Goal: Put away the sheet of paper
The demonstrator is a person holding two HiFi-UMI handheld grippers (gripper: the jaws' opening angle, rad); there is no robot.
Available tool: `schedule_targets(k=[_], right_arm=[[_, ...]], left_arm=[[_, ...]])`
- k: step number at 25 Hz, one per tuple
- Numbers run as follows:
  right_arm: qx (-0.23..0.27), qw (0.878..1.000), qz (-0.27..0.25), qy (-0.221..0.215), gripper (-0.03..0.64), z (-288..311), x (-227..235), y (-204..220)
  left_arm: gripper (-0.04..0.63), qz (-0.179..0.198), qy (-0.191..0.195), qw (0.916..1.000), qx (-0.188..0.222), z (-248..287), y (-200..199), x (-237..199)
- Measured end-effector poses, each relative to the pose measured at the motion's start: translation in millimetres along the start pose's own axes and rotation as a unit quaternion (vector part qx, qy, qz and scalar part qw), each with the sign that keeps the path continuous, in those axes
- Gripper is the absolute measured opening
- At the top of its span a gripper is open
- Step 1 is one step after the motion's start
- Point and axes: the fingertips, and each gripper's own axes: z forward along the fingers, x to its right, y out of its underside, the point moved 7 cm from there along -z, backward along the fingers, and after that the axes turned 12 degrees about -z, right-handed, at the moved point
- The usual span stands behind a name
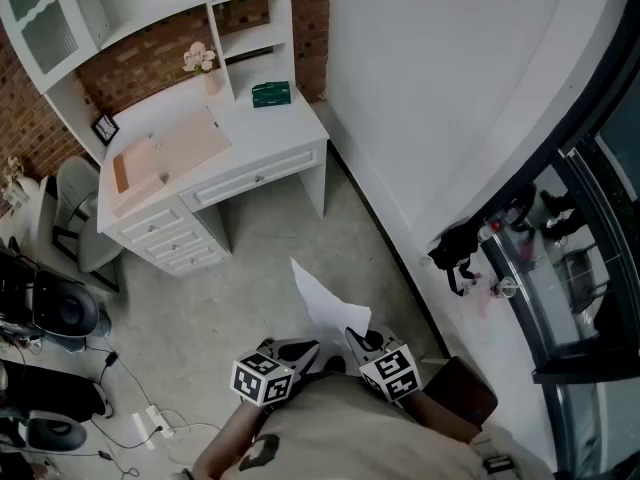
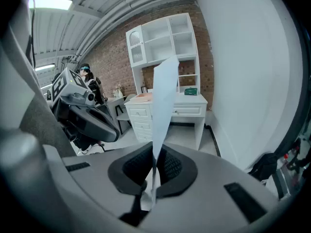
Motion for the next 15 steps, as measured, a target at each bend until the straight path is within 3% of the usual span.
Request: schedule_targets(k=[6, 15], right_arm=[[0.008, 1.000, 0.003, -0.001, 0.028, 1.0, 4.6, 1.6], [0.009, 1.000, -0.010, -0.008, 0.028, 32.3, 5.7, -27.4]], left_arm=[[0.017, -0.004, -0.009, 0.9999, -0.012, 2.7, 2.2, 3.3], [0.017, -0.016, -0.021, 0.9996, 0.011, -14.0, -17.0, -24.2]])
